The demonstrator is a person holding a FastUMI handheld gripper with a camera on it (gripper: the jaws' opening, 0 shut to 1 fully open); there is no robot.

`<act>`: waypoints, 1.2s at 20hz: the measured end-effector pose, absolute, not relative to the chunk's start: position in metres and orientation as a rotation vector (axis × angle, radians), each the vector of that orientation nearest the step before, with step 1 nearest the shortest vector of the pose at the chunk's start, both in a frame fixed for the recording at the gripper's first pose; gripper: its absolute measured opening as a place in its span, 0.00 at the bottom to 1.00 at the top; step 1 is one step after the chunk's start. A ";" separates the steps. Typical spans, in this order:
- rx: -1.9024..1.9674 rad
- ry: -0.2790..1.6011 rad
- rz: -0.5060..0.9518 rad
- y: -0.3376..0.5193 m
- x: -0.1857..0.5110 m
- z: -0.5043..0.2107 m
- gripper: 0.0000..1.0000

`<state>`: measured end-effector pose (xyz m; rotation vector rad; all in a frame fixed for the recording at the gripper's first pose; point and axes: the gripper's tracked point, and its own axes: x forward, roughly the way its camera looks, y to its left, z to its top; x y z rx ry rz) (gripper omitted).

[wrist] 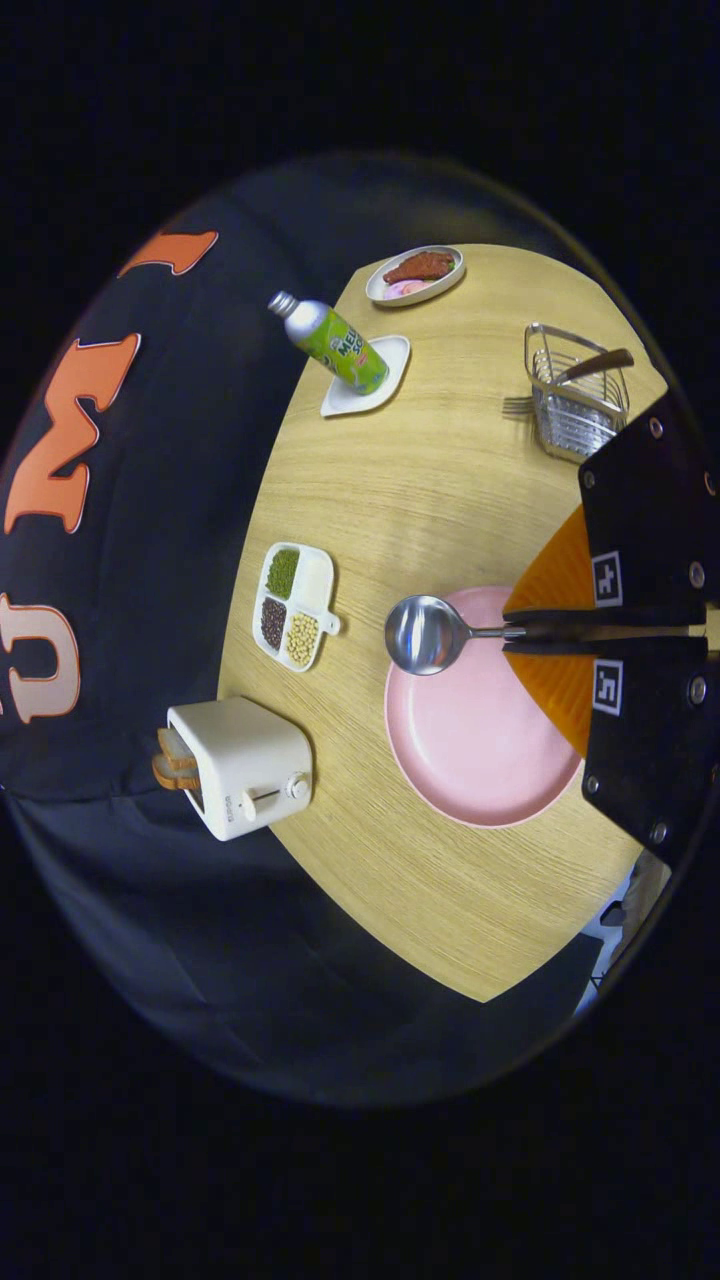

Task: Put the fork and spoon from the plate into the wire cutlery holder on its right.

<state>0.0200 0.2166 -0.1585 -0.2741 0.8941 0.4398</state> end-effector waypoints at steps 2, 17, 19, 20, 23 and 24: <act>-0.288 0.878 0.405 0.191 0.026 -0.144 0.05; -0.366 1.027 0.246 0.031 0.009 -0.102 0.05; -0.356 1.065 0.244 0.023 0.004 -0.107 0.05; -0.357 1.083 0.238 0.017 0.003 -0.110 0.05; -0.334 1.148 0.249 0.013 -0.004 -0.122 0.05; -0.322 1.174 0.260 0.013 -0.006 -0.127 0.05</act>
